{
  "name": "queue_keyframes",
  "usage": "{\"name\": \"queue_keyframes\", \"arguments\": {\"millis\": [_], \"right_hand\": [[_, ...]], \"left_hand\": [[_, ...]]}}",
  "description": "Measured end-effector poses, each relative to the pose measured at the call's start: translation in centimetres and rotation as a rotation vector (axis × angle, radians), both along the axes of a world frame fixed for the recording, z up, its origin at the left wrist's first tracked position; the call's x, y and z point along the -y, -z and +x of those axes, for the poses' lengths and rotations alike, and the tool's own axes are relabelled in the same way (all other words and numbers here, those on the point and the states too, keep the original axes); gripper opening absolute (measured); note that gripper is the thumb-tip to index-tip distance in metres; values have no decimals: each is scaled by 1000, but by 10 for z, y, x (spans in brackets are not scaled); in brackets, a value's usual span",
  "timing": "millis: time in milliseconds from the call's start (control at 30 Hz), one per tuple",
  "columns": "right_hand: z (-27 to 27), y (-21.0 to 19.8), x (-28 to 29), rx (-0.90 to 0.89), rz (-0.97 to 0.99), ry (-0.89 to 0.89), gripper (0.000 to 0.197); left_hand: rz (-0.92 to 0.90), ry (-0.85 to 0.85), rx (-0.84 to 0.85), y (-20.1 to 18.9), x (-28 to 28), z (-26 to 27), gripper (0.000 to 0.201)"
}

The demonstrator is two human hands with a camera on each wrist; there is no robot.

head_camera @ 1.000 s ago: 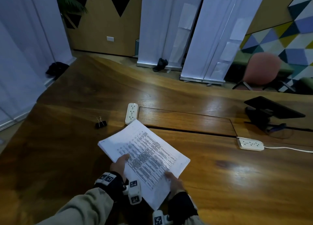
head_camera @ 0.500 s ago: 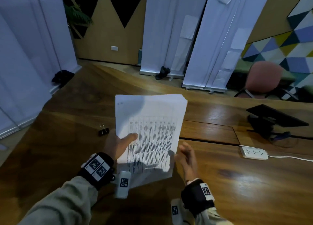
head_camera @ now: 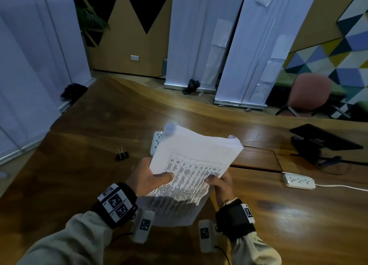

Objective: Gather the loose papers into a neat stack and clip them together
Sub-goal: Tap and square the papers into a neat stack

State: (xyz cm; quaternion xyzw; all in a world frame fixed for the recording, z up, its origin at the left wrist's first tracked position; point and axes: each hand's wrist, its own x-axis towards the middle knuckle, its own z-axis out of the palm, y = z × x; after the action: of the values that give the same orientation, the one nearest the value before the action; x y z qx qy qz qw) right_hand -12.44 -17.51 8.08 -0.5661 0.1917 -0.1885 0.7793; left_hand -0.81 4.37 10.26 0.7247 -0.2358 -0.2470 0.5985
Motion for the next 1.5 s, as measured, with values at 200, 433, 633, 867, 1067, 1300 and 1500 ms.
{"name": "queue_keyframes", "arguments": {"millis": [200, 433, 633, 867, 1067, 1300, 1500], "right_hand": [[5, -3, -22, -19, -134, 150, 52], [9, -3, -36, -3, -183, 149, 52], [13, 29, -41, -194, -97, 146, 46], [6, 16, -33, -128, -147, 67, 49], [4, 16, -29, -170, -139, 17, 49], [5, 24, -40, -239, -147, 13, 55], [0, 8, -40, -126, -199, 41, 58]], "left_hand": [[-12, -243, 44, 12, 2, 3, 16], [-95, -326, 57, 26, -5, 3, 33], [-91, -327, -121, 55, -9, -1, 40], [-187, -302, -146, 56, -19, -1, 47], [-362, -312, -93, 20, -24, -11, 61], [-408, -550, 61, -25, -7, -15, 40], [-347, -663, 0, -30, 12, -17, 15]]}}
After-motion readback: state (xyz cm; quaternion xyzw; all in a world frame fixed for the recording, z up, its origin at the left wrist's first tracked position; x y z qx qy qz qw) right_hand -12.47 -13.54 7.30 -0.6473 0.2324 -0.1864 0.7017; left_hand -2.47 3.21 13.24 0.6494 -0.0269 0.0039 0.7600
